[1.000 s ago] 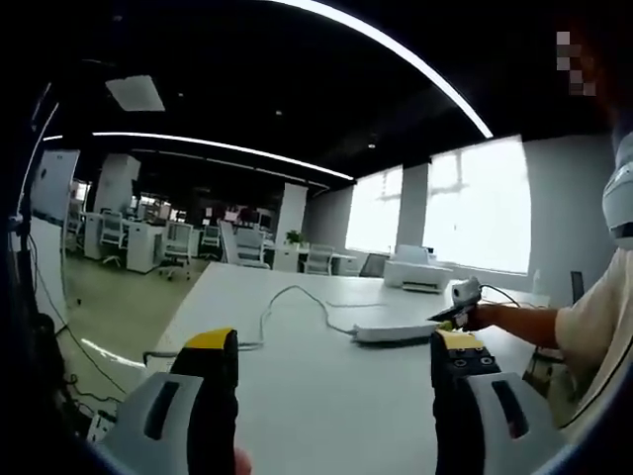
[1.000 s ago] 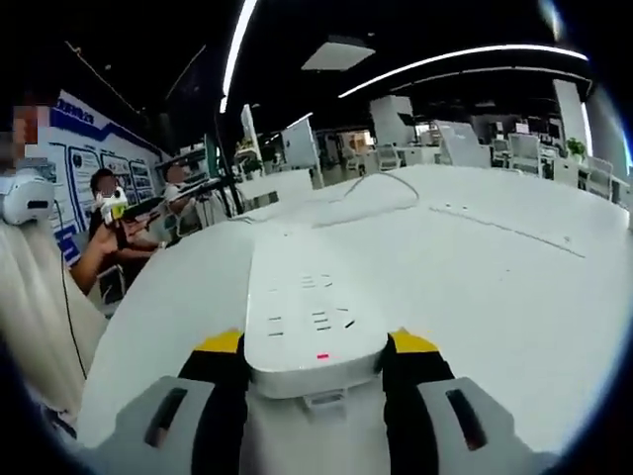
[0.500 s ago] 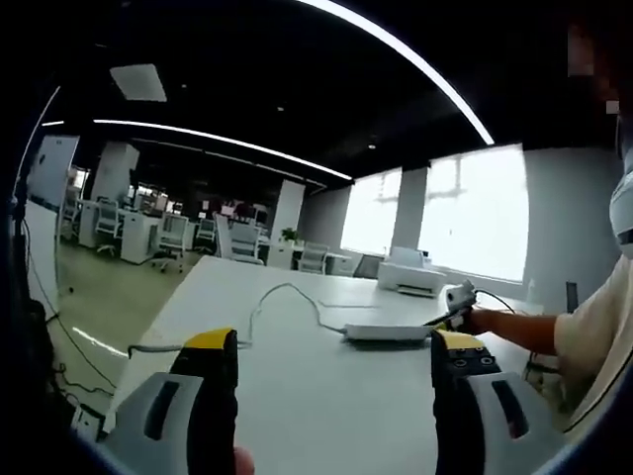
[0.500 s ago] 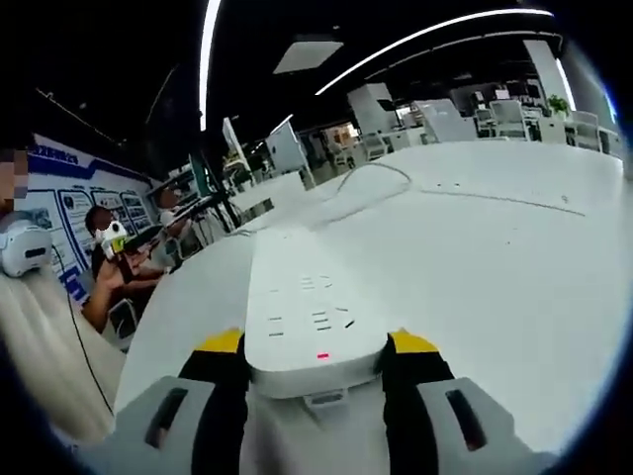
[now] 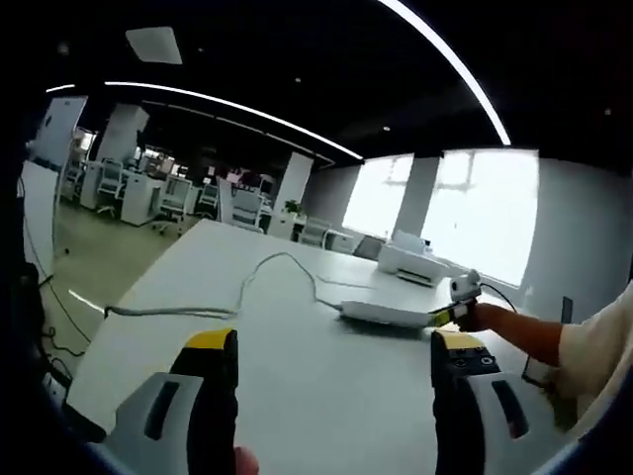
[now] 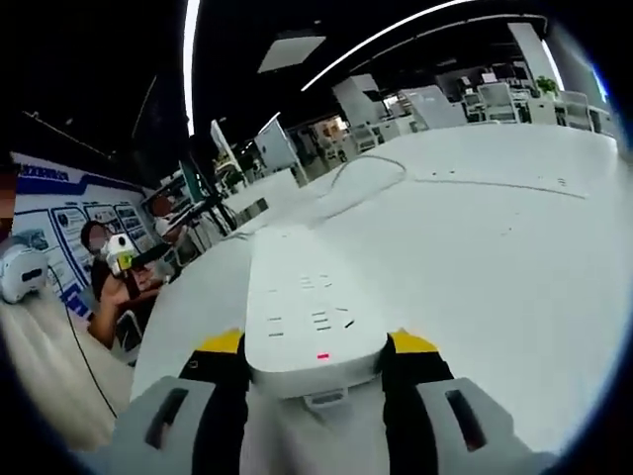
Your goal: Pick up the power strip scattered on the table, fix it on the side mounting bracket of the table, and press the switch
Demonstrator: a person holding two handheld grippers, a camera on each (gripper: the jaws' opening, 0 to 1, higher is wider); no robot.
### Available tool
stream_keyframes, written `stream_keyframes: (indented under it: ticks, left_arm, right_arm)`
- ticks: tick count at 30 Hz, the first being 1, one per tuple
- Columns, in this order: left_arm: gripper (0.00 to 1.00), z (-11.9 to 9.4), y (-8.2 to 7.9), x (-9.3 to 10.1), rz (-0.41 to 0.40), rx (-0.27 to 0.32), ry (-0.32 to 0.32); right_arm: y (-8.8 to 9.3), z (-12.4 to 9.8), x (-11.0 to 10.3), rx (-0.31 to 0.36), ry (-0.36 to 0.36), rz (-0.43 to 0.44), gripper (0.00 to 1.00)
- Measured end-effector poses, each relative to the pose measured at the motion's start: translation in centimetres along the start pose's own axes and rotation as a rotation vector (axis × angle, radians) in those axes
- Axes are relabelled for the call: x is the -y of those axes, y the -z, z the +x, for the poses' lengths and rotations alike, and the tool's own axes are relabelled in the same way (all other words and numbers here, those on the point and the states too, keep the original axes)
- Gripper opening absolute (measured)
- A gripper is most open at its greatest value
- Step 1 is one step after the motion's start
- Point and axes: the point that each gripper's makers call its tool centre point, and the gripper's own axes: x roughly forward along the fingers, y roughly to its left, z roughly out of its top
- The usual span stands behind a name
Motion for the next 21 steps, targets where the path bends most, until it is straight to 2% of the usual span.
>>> stream_keyframes:
  ticks: [8, 10, 12, 15, 19, 21]
  left_arm:
    - [0.82, 0.6, -0.5, -0.4, -0.027, 0.009, -0.008]
    - [0.8, 0.9, 0.0, -0.8, -0.091, -0.029, -0.031]
    - [0.8, 1.5, -0.2, -1.1, -0.101, -0.021, -0.035]
    - [0.81, 2.1, 0.0, -1.2, -0.175, -0.023, -0.038]
    - [0.77, 3.2, 0.6, -1.6, -0.349, -0.015, -0.037]
    - [0.76, 3.6, 1.0, -1.5, -0.326, -0.019, -0.038]
  right_arm:
    - [-0.2, 0.2, -0.2, -0.01, -0.003, 0.063, 0.49]
    - [-0.2, 0.3, -0.3, -0.01, 0.0, 0.065, 0.49]
    - [-0.2, 0.5, -0.5, -0.009, 0.004, 0.073, 0.49]
    - [-0.2, 0.7, -0.6, -0.009, 0.012, 0.079, 0.49]
    - [-0.2, 1.1, -1.0, -0.009, 0.027, 0.079, 0.49]
    - [-0.1, 1.1, -1.1, -0.01, 0.035, 0.08, 0.49]
